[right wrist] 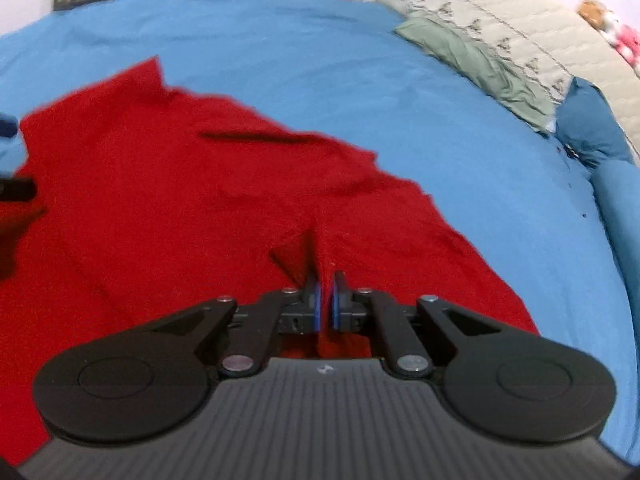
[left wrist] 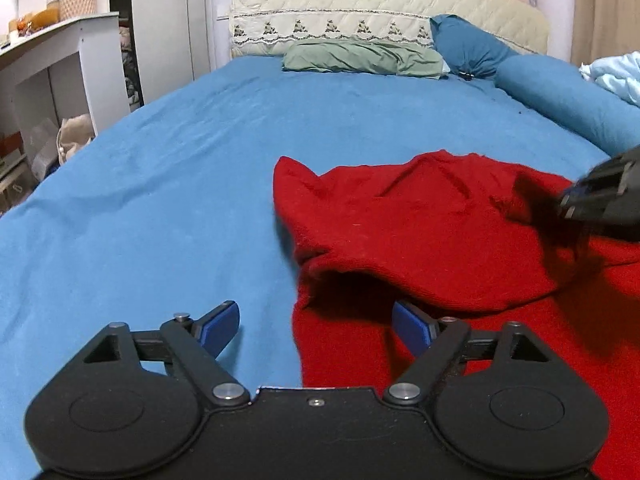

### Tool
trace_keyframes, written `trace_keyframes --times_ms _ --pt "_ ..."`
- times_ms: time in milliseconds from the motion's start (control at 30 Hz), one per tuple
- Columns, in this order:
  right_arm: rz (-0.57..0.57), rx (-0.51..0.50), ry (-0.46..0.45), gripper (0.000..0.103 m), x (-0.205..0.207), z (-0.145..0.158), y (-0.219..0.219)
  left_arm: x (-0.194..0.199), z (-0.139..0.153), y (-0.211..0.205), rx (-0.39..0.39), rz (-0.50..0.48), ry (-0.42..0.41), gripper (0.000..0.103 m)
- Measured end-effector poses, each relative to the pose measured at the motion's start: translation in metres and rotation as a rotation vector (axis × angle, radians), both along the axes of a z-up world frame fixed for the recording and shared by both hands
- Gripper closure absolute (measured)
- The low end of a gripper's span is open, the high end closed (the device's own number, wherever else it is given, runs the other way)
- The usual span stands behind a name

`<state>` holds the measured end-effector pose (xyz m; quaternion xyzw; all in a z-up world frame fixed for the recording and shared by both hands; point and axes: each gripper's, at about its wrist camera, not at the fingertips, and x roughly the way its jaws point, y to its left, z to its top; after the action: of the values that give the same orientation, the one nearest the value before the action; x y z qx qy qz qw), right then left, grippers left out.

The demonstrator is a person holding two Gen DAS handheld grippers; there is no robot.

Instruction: Fold small clothes

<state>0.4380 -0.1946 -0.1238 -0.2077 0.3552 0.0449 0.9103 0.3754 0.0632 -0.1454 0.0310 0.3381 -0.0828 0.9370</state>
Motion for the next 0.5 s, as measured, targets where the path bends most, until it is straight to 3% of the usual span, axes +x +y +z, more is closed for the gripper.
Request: trace_keyframes --times_ms 167,233,333,400,467,500 --pt "-0.257 0.213 -0.158 0.083 -0.028 0.020 -0.046 0.005 -0.007 0.006 -0.034 0.011 0.009 0.022" --pt "-0.374 0.283 -0.170 0.083 -0.041 0.009 -0.065 0.007 -0.009 0.006 -0.043 0.015 0.013 0.027" --pt "-0.440 0.364 -0.121 0.081 -0.050 -0.018 -0.084 0.008 -0.010 0.009 -0.055 0.021 0.015 0.028" --pt "-0.460 0.413 -0.117 0.073 -0.053 -0.027 -0.091 0.007 -0.011 0.012 -0.052 0.026 0.013 0.029" --pt "-0.469 0.456 -0.139 0.041 -0.057 -0.028 -0.094 0.008 -0.012 0.015 -0.052 0.032 0.013 0.029" --pt "-0.477 0.467 -0.150 0.037 -0.057 -0.027 -0.095 0.008 -0.013 0.017 -0.054 0.037 0.015 0.030"
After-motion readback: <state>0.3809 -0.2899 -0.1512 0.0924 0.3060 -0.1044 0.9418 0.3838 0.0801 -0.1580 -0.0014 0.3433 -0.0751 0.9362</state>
